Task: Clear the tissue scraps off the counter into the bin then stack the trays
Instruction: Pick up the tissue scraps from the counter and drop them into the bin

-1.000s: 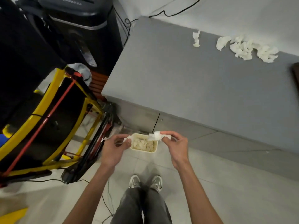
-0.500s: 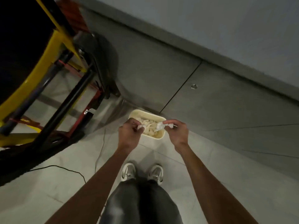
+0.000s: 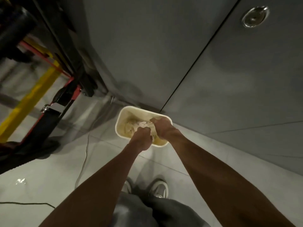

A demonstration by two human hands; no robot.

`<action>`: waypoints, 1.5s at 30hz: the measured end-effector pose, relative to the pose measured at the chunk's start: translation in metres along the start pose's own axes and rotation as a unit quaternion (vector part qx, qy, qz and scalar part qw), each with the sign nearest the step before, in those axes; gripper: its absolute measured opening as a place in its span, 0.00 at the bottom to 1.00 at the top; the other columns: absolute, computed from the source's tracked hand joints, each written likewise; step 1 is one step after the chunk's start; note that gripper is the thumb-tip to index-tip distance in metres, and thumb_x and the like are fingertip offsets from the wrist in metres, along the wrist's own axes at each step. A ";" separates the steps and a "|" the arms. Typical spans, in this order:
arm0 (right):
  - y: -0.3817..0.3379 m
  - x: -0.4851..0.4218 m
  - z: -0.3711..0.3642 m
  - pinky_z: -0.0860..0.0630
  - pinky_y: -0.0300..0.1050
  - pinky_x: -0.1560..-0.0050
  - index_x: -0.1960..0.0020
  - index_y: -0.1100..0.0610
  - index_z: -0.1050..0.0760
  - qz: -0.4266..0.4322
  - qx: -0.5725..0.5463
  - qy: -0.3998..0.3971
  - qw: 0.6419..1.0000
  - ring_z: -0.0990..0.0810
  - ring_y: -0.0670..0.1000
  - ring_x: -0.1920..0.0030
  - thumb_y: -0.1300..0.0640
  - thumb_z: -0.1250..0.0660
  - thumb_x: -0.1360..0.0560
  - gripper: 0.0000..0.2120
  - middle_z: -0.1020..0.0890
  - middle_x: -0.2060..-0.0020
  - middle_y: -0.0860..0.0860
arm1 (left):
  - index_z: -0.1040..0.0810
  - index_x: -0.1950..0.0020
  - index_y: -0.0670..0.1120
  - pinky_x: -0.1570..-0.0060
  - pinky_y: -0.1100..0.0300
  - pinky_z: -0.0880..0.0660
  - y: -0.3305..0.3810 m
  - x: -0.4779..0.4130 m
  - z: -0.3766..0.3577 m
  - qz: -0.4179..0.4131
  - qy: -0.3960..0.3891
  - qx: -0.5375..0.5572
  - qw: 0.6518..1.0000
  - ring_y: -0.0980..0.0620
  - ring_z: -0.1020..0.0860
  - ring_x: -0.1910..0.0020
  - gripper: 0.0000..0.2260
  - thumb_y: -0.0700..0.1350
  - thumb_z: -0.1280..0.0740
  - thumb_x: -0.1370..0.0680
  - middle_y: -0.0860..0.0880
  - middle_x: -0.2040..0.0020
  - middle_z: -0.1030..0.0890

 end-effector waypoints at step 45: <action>0.152 0.534 0.557 0.22 0.48 0.41 0.37 0.47 0.21 -0.128 -0.340 0.458 0.811 0.15 0.56 0.43 0.56 0.31 0.20 0.13 0.16 0.40 0.50 | 0.17 0.41 0.47 0.46 0.65 0.26 0.408 0.342 0.561 -0.247 0.278 0.068 0.926 0.51 0.16 0.47 0.12 0.37 0.30 0.22 0.51 0.47 0.14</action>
Point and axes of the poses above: each hand's wrist, its own x-axis away from the middle knuckle, its own z-axis out of the back of the hand, y = z × x, the point moved 9 cm from there along -x, towards the middle knuckle
